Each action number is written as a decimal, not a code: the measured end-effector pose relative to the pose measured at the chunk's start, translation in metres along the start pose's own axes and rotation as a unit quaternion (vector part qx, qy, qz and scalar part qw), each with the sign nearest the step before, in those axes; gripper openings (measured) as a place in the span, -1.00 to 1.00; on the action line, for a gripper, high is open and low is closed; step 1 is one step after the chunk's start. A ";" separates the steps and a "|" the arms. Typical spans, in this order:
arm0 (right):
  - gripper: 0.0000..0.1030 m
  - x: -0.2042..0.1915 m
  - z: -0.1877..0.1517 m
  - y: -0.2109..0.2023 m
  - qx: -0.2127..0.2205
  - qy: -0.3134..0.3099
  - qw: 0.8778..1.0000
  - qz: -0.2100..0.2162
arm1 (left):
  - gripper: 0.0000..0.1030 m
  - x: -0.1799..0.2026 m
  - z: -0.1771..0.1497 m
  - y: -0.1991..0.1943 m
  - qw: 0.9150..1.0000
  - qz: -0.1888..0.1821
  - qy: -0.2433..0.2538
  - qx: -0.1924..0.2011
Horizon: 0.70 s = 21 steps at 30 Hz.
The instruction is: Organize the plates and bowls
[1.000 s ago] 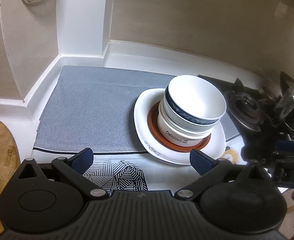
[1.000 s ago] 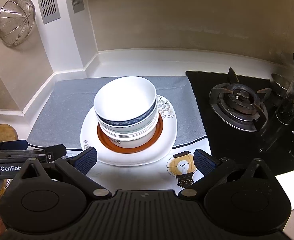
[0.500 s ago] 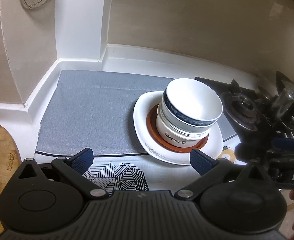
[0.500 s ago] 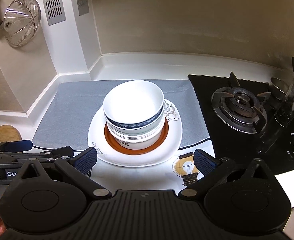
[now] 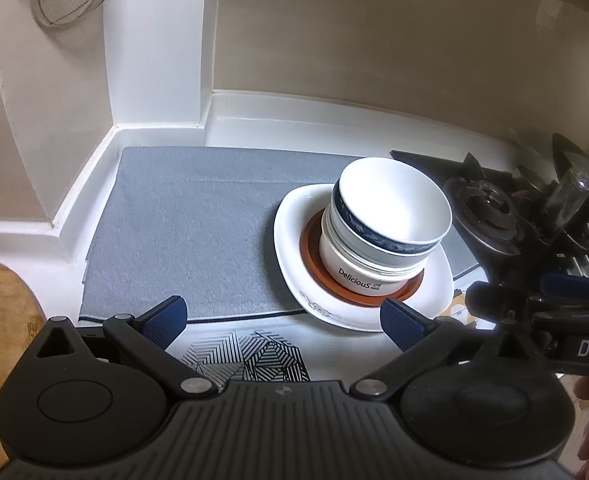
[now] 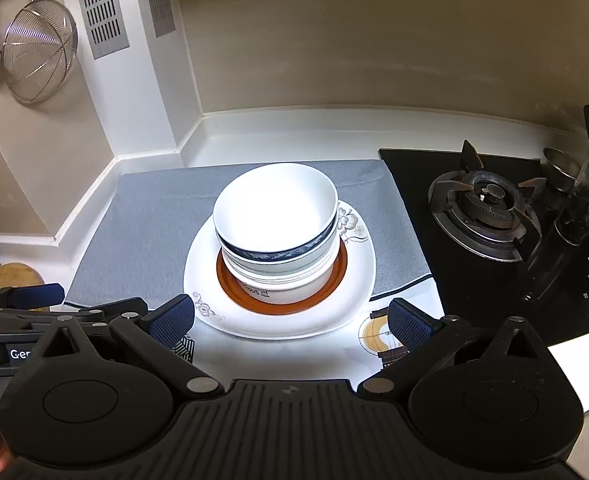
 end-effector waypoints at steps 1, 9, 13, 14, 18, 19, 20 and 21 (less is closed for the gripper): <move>0.99 0.000 0.000 0.000 0.002 0.002 1.000 -0.001 | 0.99 0.000 0.001 0.000 1.000 0.000 0.003 0.002; 0.99 0.007 0.003 0.002 0.004 0.005 1.000 0.006 | 0.99 0.010 0.005 0.006 1.000 0.004 0.004 -0.001; 0.99 0.013 0.001 0.005 -0.003 0.003 1.000 0.013 | 0.99 0.013 0.001 0.008 1.000 0.011 -0.001 -0.006; 0.99 0.014 0.001 0.006 -0.005 0.002 1.000 0.016 | 0.99 0.014 0.001 0.008 1.000 0.013 -0.002 -0.006; 0.99 0.019 0.001 0.008 -0.009 -0.002 1.000 0.025 | 0.99 0.018 0.000 0.009 1.000 0.020 -0.007 -0.008; 0.99 0.020 0.001 0.009 -0.010 -0.003 1.000 0.027 | 0.99 0.019 0.000 0.010 1.000 0.022 -0.009 -0.008; 0.99 0.022 0.001 0.010 -0.010 -0.003 1.000 0.029 | 0.99 0.020 0.000 0.011 1.000 0.024 -0.010 -0.009; 0.99 0.023 0.002 0.011 -0.012 -0.003 0.999 0.030 | 0.99 0.021 0.001 0.012 1.000 0.025 -0.011 -0.009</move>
Point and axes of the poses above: each gripper's, at about its wrist camera, not at the fingertips, and y roughly the way its jaws point, x to its right, z to its top, the point moved 3 cm from there along y, roughly the way its jaws point, and after that the axes turned 6 degrees about x, right-handed, at the moved point
